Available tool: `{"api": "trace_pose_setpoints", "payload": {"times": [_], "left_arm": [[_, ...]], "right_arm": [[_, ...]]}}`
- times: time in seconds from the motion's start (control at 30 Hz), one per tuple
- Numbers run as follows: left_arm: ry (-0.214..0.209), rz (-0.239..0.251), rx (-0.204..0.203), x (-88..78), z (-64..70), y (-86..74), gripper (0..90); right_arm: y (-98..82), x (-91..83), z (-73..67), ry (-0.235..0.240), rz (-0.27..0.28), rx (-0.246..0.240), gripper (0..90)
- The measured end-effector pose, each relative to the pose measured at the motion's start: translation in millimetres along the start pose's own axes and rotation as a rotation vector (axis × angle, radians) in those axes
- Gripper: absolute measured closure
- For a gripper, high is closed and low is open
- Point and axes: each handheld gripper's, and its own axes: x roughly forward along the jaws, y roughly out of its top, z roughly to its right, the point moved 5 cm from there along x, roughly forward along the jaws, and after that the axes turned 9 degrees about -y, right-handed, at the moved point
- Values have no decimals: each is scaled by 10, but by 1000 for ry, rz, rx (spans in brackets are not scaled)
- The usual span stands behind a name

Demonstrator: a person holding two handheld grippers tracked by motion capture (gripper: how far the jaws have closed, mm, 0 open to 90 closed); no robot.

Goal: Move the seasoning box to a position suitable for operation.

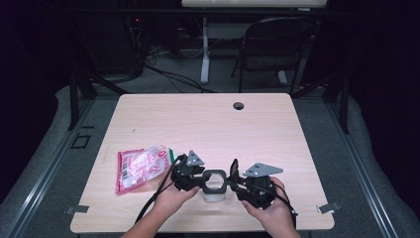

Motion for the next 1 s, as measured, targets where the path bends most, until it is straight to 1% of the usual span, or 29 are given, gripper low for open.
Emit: {"api": "trace_pose_setpoints", "payload": {"times": [0.03, 0.1, 0.13, 0.17, 0.23, 0.37, 0.57, 0.6, 0.63, 0.67, 0.83, 0.87, 0.93, 1.0], "left_arm": [[-2, -2, -1, 16, -3, 2, 645], [-6, -4, -4, 32, -4, 4, 660], [-17, -14, 0, 53, 1, 6, 678], [-11, -15, 7, 60, 6, 7, 681], [-4, -15, 11, 61, 9, 7, 680], [-15, -15, 4, 45, 7, 0, 674], [-16, -15, 4, 18, 26, -21, 655], [-17, -12, 3, 10, 37, -30, 655], [-22, -10, 0, -3, 54, -46, 641], [-22, -7, -2, -6, 60, -51, 636], [-30, 2, -14, -19, 87, -71, 611], [-30, 10, -29, -23, 99, -78, 606], [-28, 17, -36, -26, 104, -84, 597], [-28, 28, -56, -24, 112, -88, 585]], "right_arm": [[-1, -5, 7, -2, -4, -6, 698], [-1, -3, 7, -1, 0, -1, 704], [-2, -3, 10, 2, 0, 1, 709], [-1, -3, 11, 4, 2, 1, 710], [-2, -8, 16, 4, -4, -3, 713], [1, -20, 52, 26, -13, 12, 745], [30, 0, 108, 29, -17, 23, 786], [39, 9, 117, 28, -16, 33, 794], [65, 38, 155, 25, -14, 43, 814], [78, 50, 174, 24, -18, 40, 821], [147, 136, 220, 18, -9, 48, 845], [187, 179, 244, 16, -12, 50, 851], [223, 221, 261, 14, -7, 52, 853], [261, 268, 283, 15, -3, 53, 855]]}}
